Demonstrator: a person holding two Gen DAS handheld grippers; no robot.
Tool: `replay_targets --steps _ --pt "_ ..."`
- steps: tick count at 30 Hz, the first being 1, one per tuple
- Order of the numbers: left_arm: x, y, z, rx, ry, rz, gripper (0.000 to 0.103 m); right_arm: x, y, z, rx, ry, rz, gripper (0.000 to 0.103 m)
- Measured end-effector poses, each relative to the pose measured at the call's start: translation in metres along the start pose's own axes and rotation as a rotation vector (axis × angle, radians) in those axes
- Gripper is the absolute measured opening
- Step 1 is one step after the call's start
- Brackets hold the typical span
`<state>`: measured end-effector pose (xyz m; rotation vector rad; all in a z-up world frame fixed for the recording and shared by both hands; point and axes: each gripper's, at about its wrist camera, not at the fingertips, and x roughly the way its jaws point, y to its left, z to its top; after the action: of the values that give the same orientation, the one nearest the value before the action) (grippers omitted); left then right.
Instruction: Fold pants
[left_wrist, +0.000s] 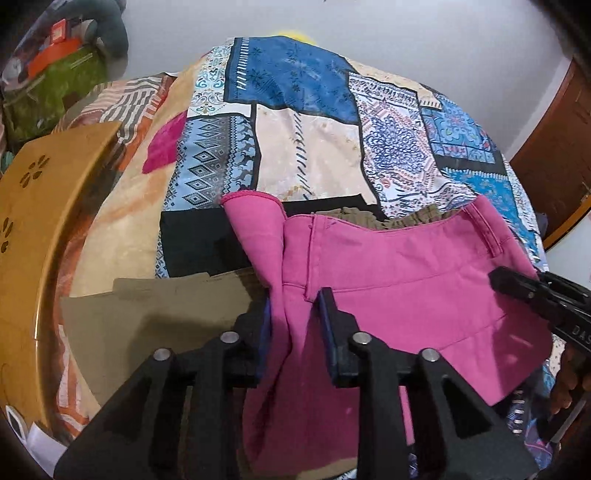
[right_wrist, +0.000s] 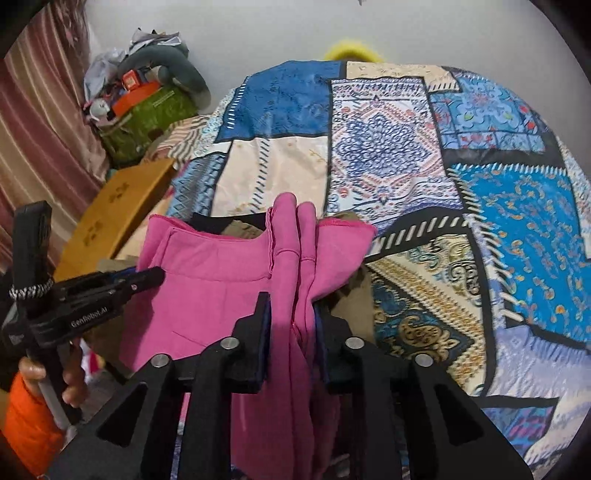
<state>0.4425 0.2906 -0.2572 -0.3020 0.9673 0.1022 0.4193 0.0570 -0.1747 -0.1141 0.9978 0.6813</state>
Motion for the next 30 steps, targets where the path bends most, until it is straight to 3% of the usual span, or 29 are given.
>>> replay_targets --steps 5,9,12,21,30 --pt "-0.005 0.002 -0.001 0.021 -0.022 0.09 0.056 -0.01 -0.005 -0.004 -0.005 -0.022 -0.079 0.03" --pt "-0.026 0.002 -0.005 0.028 -0.031 0.117 0.056 -0.03 -0.002 -0.003 -0.022 -0.044 -0.147 0.036" --pt "-0.05 -0.002 -0.008 0.028 -0.047 0.104 0.056 -0.055 0.005 -0.005 -0.032 -0.077 -0.149 0.038" --pt "-0.183 -0.043 -0.025 0.091 -0.235 0.072 0.056 -0.176 0.048 -0.023 -0.102 -0.289 -0.113 0.04" --pt "-0.327 -0.097 -0.079 0.181 -0.492 0.032 0.056 -0.289 0.099 -0.063 -0.134 -0.514 -0.017 0.04"
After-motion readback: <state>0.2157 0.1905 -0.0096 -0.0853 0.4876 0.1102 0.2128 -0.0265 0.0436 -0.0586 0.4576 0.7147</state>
